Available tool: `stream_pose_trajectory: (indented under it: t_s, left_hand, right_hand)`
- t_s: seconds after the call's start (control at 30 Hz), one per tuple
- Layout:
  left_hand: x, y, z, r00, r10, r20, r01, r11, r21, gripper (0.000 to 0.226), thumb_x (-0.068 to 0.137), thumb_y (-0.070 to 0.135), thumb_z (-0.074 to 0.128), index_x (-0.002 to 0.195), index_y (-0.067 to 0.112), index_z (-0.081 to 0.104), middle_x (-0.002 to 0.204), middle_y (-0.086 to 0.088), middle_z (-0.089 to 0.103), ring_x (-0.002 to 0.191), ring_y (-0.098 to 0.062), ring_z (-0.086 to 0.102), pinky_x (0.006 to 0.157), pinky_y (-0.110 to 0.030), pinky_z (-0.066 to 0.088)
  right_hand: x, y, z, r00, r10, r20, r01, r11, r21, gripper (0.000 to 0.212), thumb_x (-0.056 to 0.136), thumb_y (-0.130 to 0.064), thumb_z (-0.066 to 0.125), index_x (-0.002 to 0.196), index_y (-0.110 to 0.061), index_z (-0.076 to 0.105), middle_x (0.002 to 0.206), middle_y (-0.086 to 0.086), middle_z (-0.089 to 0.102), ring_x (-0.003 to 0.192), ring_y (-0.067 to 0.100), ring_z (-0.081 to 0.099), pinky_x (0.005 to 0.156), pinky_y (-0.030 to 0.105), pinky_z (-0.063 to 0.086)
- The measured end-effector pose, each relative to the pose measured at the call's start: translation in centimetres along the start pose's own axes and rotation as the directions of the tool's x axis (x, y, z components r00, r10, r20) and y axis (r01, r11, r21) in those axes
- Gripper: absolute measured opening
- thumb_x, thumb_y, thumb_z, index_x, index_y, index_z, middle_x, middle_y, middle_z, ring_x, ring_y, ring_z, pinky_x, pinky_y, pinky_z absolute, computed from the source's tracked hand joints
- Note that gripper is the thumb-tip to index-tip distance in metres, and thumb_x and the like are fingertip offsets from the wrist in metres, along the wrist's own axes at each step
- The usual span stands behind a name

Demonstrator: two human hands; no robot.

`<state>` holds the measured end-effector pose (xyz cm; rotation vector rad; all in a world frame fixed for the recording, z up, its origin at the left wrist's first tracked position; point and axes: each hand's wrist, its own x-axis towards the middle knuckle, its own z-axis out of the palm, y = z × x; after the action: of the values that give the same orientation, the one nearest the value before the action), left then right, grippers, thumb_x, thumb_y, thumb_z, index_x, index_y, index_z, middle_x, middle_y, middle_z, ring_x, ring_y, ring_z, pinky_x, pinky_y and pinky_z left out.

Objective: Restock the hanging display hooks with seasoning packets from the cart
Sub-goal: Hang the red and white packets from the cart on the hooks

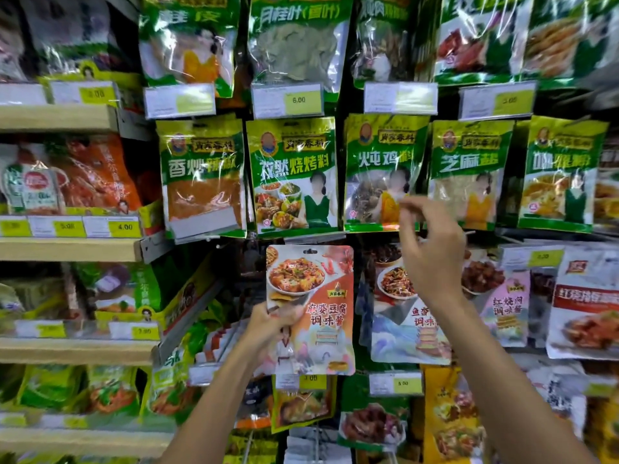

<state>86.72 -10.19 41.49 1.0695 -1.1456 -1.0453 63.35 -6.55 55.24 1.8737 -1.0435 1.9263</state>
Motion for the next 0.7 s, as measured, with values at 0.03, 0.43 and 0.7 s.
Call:
stream_pose_trajectory:
  t_s: [0.03,0.43,0.7]
  left_hand:
    - [0.2,0.2,0.3,1.0,0.006,0.006,-0.006,1.0,-0.003,0.02,0.078,0.006,0.074,0.094,-0.003,0.067,0.091,-0.022,0.07,0.083,-0.032,0.064,0.075,-0.04,0.051]
    - [1.5,0.0,1.5,0.999,-0.036,0.028,0.034,0.998,0.056,0.005,0.081,0.003,0.071,0.084,0.003,0.067,0.067,-0.001,0.068,0.058,-0.011,0.064,0.049,-0.019,0.046]
    - [2.2,0.1,1.7,0.997,-0.062,0.045,0.058,0.995,0.087,0.007,0.083,0.004,0.069,0.089,0.002,0.065,0.069,-0.002,0.065,0.053,-0.006,0.06,0.048,-0.019,0.044]
  right_hand:
    - [1.7,-1.2,0.7,0.997,-0.07,-0.008,0.07,0.997,0.014,0.018,0.092,-0.001,0.054,0.106,-0.001,0.066,0.097,0.005,0.065,0.09,0.017,0.058,0.08,0.019,0.041]
    - [10.4,-6.0,5.3,0.928,-0.358,0.1,0.362,0.931,-0.034,0.031,0.093,-0.01,0.049,0.121,-0.004,0.061,0.123,0.009,0.062,0.12,0.023,0.053,0.099,0.021,0.036]
    - [12.3,-6.3,7.5,0.87,-0.426,0.249,0.474,0.86,-0.187,0.041,0.099,-0.018,0.047,0.138,-0.005,0.046,0.143,0.011,0.045,0.136,0.024,0.038,0.112,0.03,0.03]
